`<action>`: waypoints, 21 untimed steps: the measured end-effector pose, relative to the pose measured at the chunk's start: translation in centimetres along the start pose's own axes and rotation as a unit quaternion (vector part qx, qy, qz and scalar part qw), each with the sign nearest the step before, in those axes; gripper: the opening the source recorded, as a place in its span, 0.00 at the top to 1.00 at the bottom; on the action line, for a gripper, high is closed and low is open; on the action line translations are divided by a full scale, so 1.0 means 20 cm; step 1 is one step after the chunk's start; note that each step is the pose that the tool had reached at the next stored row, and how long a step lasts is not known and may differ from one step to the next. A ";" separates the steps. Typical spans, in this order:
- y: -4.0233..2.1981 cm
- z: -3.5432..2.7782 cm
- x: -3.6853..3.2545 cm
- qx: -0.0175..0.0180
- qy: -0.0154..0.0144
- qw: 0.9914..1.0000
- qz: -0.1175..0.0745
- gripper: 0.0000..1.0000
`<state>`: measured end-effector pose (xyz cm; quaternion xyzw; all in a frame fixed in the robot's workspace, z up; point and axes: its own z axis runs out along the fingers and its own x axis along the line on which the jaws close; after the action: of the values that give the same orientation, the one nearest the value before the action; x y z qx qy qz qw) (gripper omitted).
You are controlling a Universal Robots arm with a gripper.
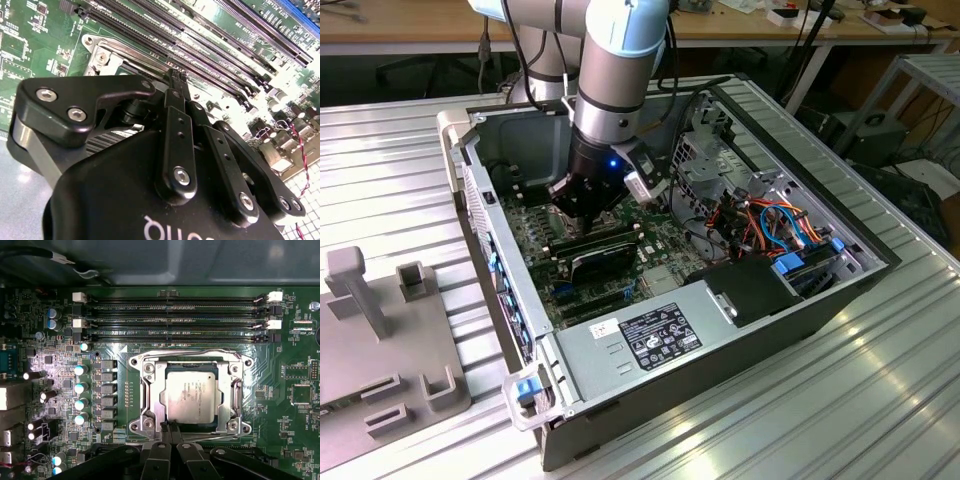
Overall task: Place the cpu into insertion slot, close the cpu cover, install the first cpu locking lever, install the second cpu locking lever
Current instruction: 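Install the second cpu locking lever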
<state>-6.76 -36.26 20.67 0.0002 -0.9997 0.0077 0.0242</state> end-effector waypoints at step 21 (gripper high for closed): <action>0.018 0.022 -0.001 -0.006 0.000 1.000 0.000 0.89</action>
<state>-6.77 -35.90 20.23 0.0003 -0.9997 0.0016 0.0244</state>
